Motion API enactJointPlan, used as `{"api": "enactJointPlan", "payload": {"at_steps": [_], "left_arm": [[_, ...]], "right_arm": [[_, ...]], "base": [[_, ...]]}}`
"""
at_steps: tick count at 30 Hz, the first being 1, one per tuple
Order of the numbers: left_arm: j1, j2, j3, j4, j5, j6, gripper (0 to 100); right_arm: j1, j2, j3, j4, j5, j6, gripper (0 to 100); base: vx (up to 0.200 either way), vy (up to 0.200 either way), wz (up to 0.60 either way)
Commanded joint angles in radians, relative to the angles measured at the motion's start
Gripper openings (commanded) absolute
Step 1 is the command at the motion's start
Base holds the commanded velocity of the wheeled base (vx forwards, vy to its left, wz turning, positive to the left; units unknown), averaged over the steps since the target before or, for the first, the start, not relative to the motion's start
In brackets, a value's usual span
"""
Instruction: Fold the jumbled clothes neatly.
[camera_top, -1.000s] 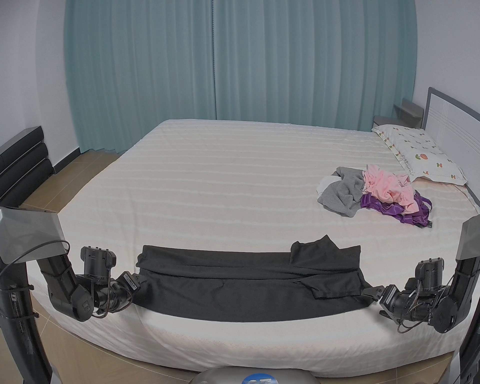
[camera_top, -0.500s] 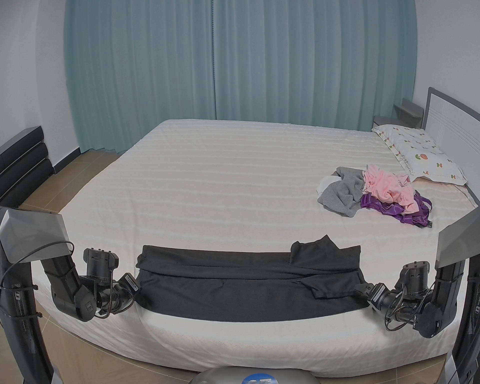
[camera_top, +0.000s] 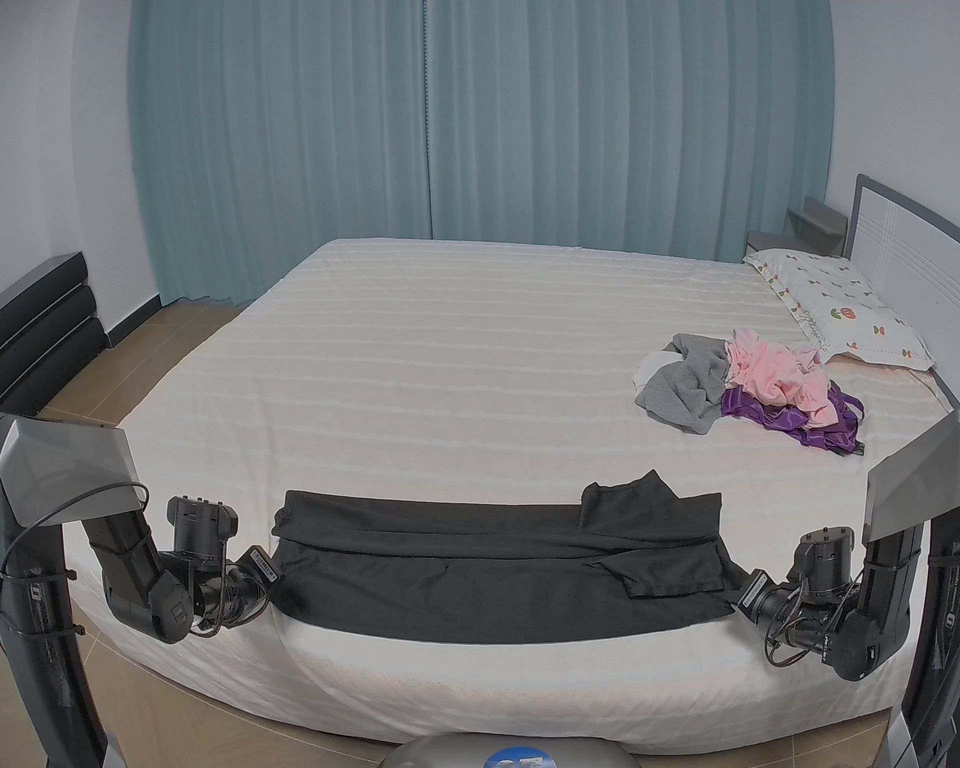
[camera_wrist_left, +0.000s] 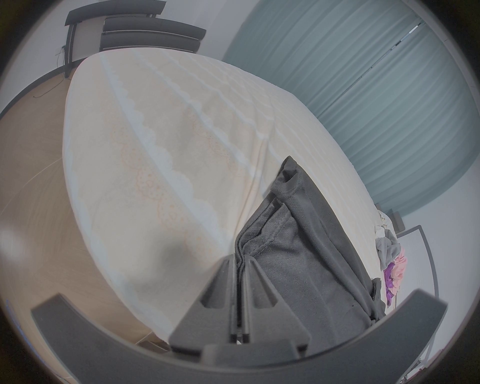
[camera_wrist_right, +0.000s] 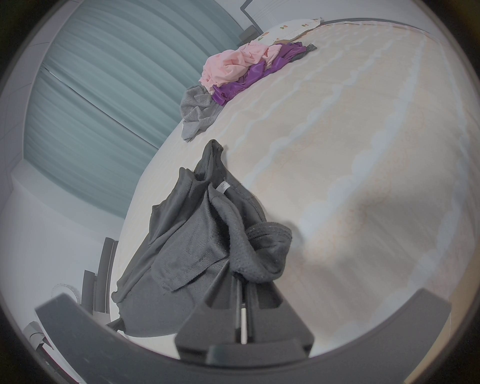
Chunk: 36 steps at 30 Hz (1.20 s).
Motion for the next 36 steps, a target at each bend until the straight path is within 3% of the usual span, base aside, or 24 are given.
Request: {"api": "enactJointPlan", "payload": {"at_steps": [1,15,23,36], "left_arm": [[0.000,-0.019,-0.001,0.004,0.001,0.001,0],[0.011,-0.088,0.023,0.021,0.001,0.055,0],[0.012,-0.113,0.037,0.108,0.001,0.112,0],[0.025,-0.142,0.043,0.119,0.000,0.139,0]], "right_arm": [[-0.002,-0.037,0.044,-0.017,0.002,-0.001,0],[-0.003,-0.087,0.161,-0.021,0.016,-0.019,0],[-0.014,-0.058,0.161,0.001,0.015,-0.061,0],[-0.046,-0.130,0.161,0.041,0.016,-0.107,0]], "base": [[0.000,0.000,0.00],[0.000,0.000,0.00],[0.000,0.000,0.00],[0.000,0.000,0.00]]}}
